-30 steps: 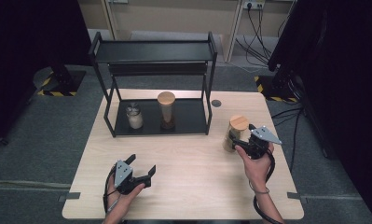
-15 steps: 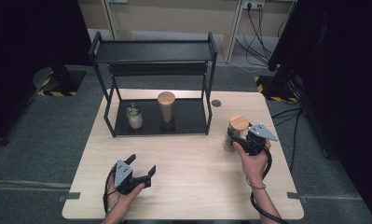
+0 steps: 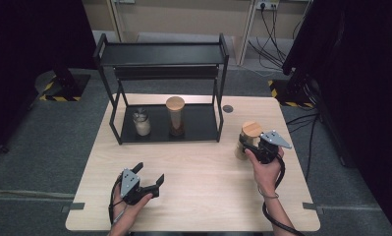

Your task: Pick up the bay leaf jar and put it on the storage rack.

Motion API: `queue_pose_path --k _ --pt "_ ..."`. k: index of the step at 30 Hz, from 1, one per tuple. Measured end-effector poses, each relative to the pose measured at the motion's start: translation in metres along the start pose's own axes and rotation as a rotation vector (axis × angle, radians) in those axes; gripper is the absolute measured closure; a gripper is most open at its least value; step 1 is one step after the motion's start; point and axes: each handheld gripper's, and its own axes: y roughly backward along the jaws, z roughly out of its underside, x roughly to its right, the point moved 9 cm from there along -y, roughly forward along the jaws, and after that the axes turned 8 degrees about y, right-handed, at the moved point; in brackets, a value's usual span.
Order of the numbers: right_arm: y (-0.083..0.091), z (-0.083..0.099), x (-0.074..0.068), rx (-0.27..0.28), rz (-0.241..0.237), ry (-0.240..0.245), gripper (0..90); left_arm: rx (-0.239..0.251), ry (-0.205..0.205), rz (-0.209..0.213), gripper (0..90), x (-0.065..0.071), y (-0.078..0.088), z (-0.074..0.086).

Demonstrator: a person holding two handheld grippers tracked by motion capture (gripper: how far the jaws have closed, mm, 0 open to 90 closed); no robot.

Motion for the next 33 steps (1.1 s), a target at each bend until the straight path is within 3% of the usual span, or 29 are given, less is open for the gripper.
queue_pose_path --k 21,33 --pt "0.013 -0.006 -0.007 0.037 0.005 0.017 25.2 -0.001 -0.003 -0.003 7.2 0.0 0.0 0.0" --pt "0.023 -0.024 -0.025 0.074 -0.034 0.029 25.2 -0.001 -0.006 -0.005 7.3 0.0 0.0 0.0"
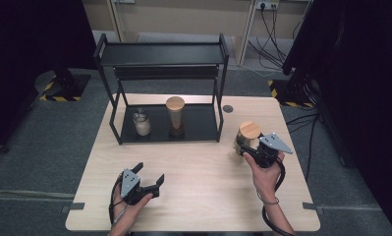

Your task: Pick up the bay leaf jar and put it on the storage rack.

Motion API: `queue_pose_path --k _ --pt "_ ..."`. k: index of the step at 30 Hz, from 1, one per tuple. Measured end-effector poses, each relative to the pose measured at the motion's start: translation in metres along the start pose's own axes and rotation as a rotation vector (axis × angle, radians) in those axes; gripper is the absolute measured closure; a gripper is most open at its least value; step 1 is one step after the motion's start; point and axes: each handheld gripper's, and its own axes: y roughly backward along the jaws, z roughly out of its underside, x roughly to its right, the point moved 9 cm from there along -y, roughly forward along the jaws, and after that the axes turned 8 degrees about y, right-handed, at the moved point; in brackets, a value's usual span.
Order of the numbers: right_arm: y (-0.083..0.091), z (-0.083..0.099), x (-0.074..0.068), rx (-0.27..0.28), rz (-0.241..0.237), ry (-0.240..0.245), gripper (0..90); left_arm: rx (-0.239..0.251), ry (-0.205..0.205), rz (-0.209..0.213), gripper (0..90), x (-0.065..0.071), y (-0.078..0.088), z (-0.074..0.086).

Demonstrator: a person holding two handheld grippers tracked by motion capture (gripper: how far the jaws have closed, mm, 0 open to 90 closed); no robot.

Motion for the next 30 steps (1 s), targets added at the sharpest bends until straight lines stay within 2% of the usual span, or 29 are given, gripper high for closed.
queue_pose_path --k 16,30 --pt "-0.006 -0.01 -0.023 0.017 -0.04 0.005 25.2 0.0 0.005 0.001 7.3 0.0 0.0 0.0" --pt "-0.009 -0.02 -0.036 0.032 -0.064 0.011 25.2 0.0 0.002 0.005 7.3 0.0 0.0 0.0"
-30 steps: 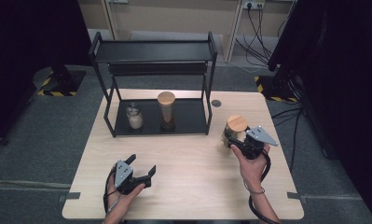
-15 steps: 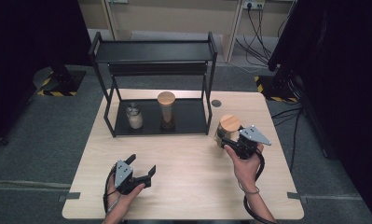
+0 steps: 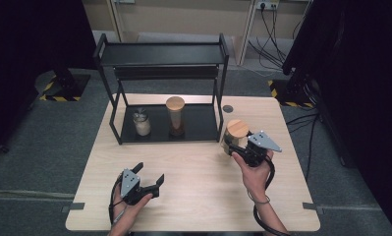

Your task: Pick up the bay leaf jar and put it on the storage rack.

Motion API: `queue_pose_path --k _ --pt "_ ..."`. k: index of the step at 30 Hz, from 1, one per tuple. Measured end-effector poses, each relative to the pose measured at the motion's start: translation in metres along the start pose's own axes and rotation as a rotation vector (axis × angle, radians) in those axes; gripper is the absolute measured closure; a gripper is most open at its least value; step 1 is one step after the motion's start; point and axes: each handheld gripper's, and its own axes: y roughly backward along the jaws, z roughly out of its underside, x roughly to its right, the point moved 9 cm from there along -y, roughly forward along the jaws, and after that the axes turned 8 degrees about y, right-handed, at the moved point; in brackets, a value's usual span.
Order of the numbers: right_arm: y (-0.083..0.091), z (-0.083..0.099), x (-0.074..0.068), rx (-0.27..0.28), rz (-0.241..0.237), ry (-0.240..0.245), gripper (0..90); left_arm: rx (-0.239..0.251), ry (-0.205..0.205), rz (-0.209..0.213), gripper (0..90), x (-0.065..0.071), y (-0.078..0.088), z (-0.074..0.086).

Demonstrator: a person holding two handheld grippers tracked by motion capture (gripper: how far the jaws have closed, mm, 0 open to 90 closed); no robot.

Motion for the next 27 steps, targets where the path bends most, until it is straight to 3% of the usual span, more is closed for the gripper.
queue_pose_path --k 27 --pt "-0.018 -0.016 -0.025 0.009 -0.04 0.021 25.2 -0.001 -0.002 0.001 7.3 0.0 0.0 0.0"
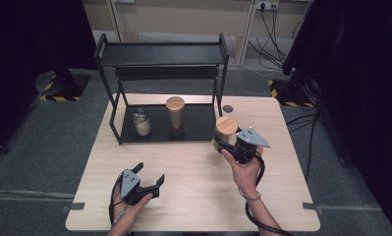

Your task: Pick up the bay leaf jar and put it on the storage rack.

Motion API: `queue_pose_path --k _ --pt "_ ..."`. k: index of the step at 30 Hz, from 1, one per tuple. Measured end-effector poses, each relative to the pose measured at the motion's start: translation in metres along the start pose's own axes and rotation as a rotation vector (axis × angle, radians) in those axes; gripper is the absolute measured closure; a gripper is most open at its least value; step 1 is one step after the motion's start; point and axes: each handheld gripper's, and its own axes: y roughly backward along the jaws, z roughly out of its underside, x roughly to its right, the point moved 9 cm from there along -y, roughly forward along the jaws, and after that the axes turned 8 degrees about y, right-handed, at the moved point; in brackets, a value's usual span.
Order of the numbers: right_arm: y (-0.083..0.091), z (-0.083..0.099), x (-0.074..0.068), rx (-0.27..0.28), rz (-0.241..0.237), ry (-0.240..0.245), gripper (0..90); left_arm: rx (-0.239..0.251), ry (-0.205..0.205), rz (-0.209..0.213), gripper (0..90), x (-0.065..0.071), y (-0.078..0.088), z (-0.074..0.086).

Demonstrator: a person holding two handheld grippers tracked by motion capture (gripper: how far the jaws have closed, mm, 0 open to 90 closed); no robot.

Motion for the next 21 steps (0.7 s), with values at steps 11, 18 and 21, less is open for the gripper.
queue_pose_path --k 11,18,21 --pt "-0.009 -0.007 -0.008 0.007 -0.013 0.001 25.2 0.001 -0.001 0.0 7.3 0.0 0.0 0.0" --pt "-0.016 -0.014 -0.012 0.008 -0.02 0.004 25.2 0.002 -0.002 0.001 7.3 0.0 0.0 0.0" --pt "-0.018 -0.017 -0.013 0.011 -0.021 0.004 25.2 0.001 -0.004 0.001 7.3 0.0 0.0 0.0"
